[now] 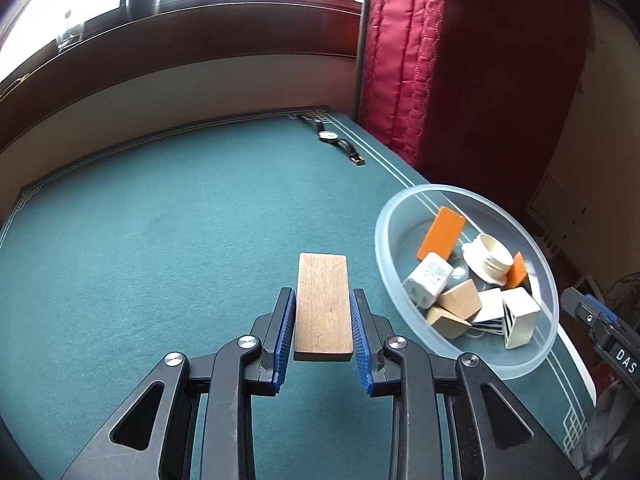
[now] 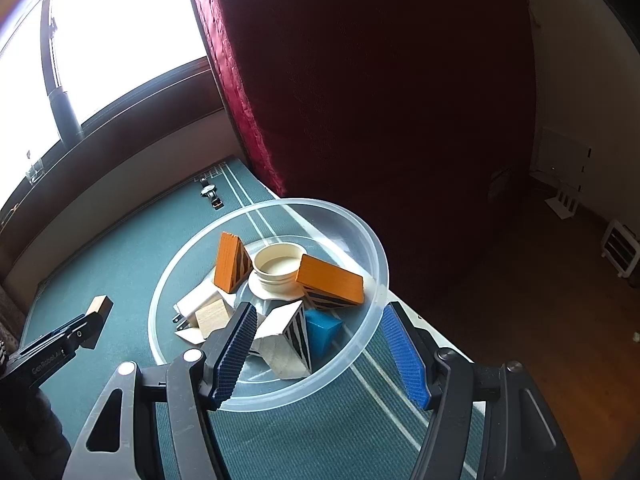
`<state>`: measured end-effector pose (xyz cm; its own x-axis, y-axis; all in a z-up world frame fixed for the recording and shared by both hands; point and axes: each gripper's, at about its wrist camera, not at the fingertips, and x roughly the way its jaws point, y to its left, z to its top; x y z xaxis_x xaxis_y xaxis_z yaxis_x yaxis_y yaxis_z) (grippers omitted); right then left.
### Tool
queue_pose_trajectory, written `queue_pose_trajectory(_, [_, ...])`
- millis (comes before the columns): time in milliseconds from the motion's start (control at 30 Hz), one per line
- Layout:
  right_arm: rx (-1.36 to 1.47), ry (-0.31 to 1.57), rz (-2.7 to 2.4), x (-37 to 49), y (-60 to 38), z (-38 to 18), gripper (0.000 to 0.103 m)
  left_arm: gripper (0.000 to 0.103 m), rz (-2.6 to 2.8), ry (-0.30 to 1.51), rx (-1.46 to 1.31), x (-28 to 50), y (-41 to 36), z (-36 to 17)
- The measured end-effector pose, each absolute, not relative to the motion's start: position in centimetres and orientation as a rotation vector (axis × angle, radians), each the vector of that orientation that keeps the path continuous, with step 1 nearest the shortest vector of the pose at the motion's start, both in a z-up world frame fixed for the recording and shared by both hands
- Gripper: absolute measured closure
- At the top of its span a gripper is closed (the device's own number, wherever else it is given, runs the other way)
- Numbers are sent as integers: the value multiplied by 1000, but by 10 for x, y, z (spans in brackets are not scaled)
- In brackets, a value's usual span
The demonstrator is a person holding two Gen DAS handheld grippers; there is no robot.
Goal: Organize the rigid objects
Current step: 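Lower the wooden plank into the clear bowl and open the left gripper, then withdraw both open grippers from the bowl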
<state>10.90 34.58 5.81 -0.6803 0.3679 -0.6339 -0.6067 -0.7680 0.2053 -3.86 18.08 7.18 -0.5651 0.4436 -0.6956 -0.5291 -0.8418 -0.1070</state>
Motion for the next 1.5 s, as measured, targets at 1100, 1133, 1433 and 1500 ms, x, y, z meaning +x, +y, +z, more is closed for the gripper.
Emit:
queue_pose_trajectory(1100, [-795,620,2372,121,373,42,34,28,2273,229,-952,-27,271,70])
queue_pose_trajectory(1133, [-797,617,2375,121,372,42,34,28,2286,235,-953,-27,269,70])
queue_pose_trajectory(1433, [-807,580,2390,124,360,47,28,20,2394,313,-911,-15,249,77])
queue_pose_trajectory(1500, [-808,568,2393,124,356,49,27,20,2408,312,-898,-13,244,80])
